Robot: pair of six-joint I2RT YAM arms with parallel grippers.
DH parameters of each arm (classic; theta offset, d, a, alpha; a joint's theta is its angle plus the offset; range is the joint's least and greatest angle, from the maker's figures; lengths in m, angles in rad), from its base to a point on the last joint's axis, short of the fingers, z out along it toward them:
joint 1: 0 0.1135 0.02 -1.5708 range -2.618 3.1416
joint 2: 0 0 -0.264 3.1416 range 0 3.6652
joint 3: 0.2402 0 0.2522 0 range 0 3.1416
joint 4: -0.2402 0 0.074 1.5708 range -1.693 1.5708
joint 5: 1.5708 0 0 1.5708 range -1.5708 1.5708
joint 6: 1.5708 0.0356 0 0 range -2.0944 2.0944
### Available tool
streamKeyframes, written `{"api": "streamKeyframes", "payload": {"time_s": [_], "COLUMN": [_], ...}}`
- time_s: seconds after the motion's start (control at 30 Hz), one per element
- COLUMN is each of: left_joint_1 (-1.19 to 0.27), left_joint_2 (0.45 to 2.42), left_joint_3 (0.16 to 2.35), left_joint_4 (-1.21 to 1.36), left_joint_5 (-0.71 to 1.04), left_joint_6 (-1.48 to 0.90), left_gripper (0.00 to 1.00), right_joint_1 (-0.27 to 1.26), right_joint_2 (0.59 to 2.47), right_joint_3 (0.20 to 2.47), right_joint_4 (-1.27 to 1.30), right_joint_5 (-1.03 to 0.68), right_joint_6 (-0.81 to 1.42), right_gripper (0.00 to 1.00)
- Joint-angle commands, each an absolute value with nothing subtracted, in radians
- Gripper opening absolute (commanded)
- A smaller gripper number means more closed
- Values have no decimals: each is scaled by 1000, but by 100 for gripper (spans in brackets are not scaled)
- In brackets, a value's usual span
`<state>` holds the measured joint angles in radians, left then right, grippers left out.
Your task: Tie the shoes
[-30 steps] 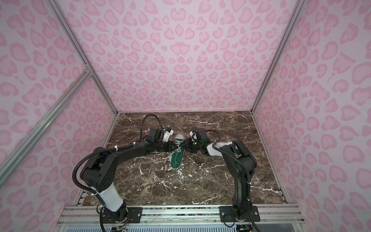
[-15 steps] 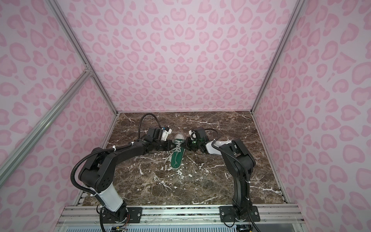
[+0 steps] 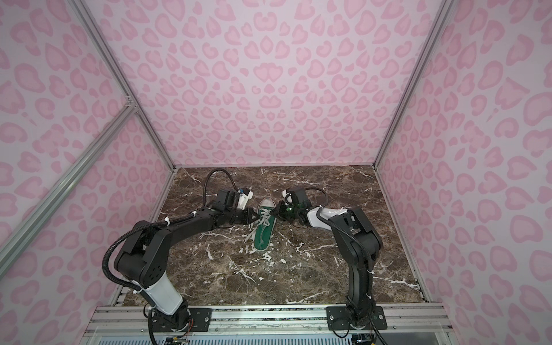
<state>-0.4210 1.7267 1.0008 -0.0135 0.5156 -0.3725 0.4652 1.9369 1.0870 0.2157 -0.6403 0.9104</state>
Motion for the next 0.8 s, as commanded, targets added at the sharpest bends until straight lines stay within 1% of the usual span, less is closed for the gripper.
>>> {"api": "streamKeyframes", "payload": {"time_s": [0.0,0.23,0.37,0.4,0.43,0.53,0.67,0.77], "left_joint_1": [-417,-416,-416,-416,-416,-416,-416,-416], "left_joint_2": [1711,1711,1712,1713,1713,1710,1709,1713], "left_joint_3": [994,993,993,995,996,997,992,994], "left_joint_4": [-25,-22,-16,-17,-20,-25,-17,-13], "left_joint_5": [516,519,524,524,522,520,520,523], "left_joint_6": [-361,-362,-367,-365,-363,-360,-364,-367], "left_gripper": [3,3,3,3,3,3,3,3], "right_joint_1": [454,452,454,455,455,457,467,495], "right_joint_2": [1928,1954,1948,1947,1941,1887,1838,1841], "right_joint_3": [1069,1089,1071,1072,1074,1062,1110,1193], "right_joint_4": [249,273,277,268,245,144,-32,-192], "right_joint_5": [-585,-612,-637,-659,-668,-627,-559,-509], "right_joint_6": [944,969,973,969,963,918,876,874], "right_gripper": [0,0,16,22,26,30,32,28]}}
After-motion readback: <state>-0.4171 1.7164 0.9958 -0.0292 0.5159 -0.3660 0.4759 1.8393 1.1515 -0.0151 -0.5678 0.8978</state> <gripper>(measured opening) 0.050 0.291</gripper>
